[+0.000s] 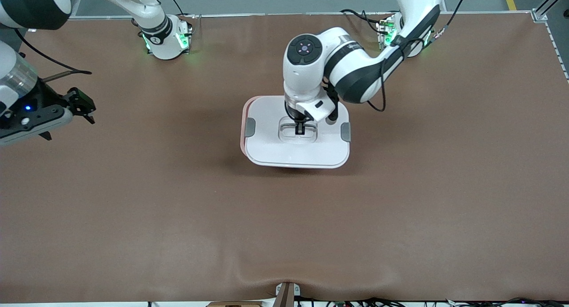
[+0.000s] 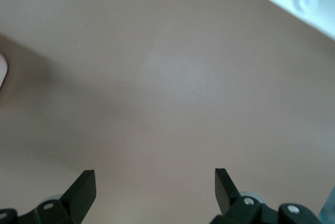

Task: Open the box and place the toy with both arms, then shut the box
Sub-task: 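Lower the lid onto the box and press it shut with the left gripper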

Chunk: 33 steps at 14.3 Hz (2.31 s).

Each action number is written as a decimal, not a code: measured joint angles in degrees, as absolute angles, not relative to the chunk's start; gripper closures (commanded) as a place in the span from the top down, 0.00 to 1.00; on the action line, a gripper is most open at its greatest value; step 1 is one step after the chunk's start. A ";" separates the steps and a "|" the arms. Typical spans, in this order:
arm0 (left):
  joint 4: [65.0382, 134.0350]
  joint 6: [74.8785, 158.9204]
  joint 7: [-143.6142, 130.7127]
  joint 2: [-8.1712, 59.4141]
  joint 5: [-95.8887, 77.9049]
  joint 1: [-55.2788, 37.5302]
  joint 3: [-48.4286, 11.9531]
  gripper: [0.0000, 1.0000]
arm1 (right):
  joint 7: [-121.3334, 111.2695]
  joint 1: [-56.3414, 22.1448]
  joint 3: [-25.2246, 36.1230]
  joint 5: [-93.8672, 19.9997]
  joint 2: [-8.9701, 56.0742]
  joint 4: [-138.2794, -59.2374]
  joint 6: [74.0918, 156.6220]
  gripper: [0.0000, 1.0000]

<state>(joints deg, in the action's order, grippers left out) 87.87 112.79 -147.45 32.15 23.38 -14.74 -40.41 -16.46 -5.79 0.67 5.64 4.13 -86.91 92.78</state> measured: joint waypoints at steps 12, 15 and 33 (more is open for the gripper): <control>87.87 113.23 -154.41 35.03 28.23 -19.83 -39.85 0.00 | -9.40 -4.38 8.72 -1.27 3.68 -87.98 87.07 1.00; 87.86 113.26 -154.81 35.03 28.24 -19.87 -39.59 0.00 | -9.32 -4.31 8.76 -1.17 3.57 -87.97 86.93 1.00; 88.12 113.28 -154.81 35.03 29.18 -19.51 -39.29 0.00 | -11.35 -2.56 8.75 -1.25 3.25 -87.75 87.67 1.00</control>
